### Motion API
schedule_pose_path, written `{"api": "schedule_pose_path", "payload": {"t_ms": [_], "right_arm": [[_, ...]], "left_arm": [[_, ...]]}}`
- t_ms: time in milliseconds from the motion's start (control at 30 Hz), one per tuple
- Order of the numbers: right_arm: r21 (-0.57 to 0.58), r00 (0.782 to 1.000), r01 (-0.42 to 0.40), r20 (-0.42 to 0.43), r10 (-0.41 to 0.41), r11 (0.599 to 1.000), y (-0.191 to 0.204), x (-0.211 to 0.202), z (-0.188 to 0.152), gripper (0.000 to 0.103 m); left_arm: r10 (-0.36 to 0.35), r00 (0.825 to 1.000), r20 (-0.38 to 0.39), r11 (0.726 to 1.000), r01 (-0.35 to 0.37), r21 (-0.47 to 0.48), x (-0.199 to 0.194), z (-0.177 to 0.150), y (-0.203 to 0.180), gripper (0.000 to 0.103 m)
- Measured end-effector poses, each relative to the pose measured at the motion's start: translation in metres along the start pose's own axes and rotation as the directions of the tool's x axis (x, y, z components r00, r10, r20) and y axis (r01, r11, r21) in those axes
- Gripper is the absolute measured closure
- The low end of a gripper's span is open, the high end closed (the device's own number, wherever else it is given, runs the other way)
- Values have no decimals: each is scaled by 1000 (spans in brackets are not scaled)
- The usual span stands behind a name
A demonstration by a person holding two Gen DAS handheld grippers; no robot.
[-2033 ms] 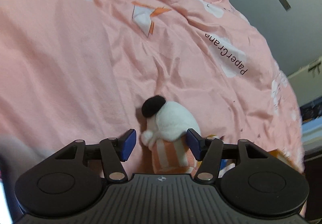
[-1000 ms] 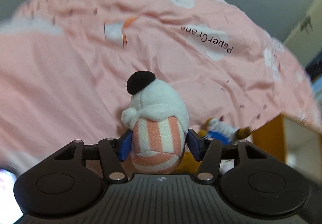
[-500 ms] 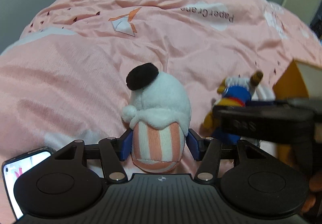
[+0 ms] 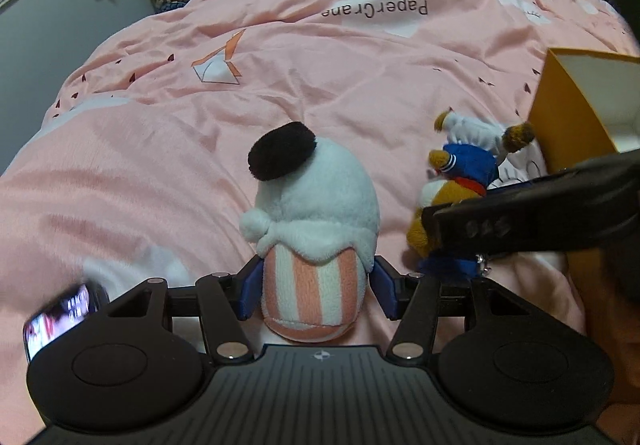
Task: Organize objects
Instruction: 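Lift both plush toys and carry them toward the box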
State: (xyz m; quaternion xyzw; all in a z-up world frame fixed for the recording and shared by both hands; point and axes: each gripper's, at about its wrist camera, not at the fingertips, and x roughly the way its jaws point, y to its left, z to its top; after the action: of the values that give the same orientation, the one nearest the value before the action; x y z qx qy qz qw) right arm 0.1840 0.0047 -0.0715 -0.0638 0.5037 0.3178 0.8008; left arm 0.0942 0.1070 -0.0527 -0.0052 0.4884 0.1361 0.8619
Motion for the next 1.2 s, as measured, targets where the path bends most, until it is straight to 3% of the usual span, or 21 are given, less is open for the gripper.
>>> {"api": "schedule_pose_path", "payload": {"t_ms": [233,400,767,933,967,1067,1200], "right_arm": [[-68,988,-137,-82,131,988,-1,-30,-18,54],[-141,991,-57,-128,39,988,4,-19,-29,53],[-155,998,-26,-53,18,988,4,-28,-30,51],[-154,999,-24,-35,19,988,3,-29,-32,55],[-145,999,-28,-29,24,989,2,-30,-32,60],[-109,998,-51,-34,47,993,-3,-31,-31,64],[-84,999,-36,-22,34,996,-4,-36,-29,67]], "left_arm": [[25,1000,-8,994,-24,104,-11,-19,-29,39],[-4,999,-44,997,7,79,4,-21,-23,35],[-193,981,-34,979,190,-76,-15,-24,5,31],[-203,979,-6,975,202,-90,-30,-24,8,32],[-209,978,12,974,210,-89,-33,-23,9,33],[-225,972,71,974,227,-24,-42,-18,4,35],[-168,983,71,979,158,130,-36,-11,-13,34]]}}
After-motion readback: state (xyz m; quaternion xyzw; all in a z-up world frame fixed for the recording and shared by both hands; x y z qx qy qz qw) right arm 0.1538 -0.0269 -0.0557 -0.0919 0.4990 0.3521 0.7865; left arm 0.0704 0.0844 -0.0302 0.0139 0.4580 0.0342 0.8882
